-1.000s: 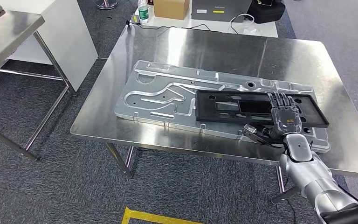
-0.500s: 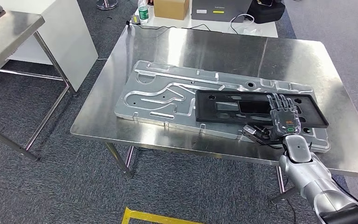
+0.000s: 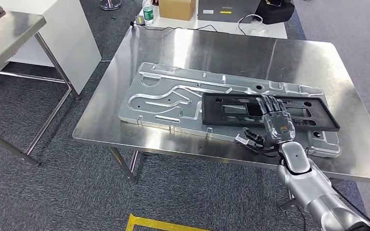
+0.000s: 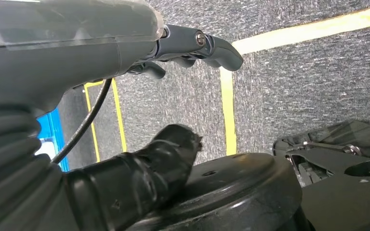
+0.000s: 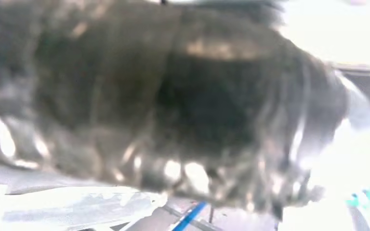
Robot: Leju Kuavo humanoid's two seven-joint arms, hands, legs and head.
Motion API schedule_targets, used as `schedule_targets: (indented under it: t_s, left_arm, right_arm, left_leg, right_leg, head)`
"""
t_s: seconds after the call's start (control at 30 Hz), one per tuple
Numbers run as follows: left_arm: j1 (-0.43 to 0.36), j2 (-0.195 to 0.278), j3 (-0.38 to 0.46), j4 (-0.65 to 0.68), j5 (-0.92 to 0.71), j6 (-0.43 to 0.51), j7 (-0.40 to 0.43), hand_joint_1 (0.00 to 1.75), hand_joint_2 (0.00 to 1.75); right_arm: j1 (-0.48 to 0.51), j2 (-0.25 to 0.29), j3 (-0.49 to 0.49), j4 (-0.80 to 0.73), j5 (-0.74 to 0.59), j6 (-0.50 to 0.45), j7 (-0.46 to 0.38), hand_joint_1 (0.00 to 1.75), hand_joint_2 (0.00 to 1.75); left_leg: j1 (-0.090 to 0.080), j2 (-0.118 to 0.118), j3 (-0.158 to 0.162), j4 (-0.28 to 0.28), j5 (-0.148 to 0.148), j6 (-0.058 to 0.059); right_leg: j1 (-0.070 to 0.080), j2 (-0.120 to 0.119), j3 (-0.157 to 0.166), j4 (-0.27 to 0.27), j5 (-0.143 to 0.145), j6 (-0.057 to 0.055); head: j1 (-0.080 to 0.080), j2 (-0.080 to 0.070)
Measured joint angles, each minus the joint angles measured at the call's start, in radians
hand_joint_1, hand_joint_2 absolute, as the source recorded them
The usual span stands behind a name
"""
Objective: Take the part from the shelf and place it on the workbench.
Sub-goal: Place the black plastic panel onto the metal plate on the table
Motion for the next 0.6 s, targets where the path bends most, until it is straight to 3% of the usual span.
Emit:
schedule_targets:
  t_s: [0.13,0.3,0.6]
  left_arm:
    - [0.000,-0.001,0.006,0.000,0.013,0.010,0.002,0.00,0.00]
    - [-0.001,-0.003,0.013,0.000,0.025,0.017,0.002,0.00,0.00]
    - [0.005,-0.005,0.027,0.000,0.029,0.017,0.001,0.00,0.00]
  right_arm:
    - [0.030,0.024,0.084,-0.210,0.023,0.071,0.011,0.00,0.00]
    - [0.019,0.036,0.307,-0.410,0.065,0.090,0.063,0.00,0.00]
    - [0.016,0.018,0.388,-0.495,0.045,0.065,0.059,0.00,0.00]
  left_leg:
    - [0.001,0.001,0.000,0.000,0.000,0.000]
    - [0.001,0.003,0.004,0.000,0.000,-0.001]
    - [0.000,0.004,0.004,0.001,0.000,-0.001]
  right_leg:
    - [0.000,0.001,0.001,0.001,0.000,0.000]
    - [0.001,0.004,0.002,0.000,0.001,-0.001]
    - [0.000,0.006,0.003,0.000,0.001,-0.001]
  head:
    - [0.000,0.000]
    - [0.000,0.000]
    - [0.000,0.000]
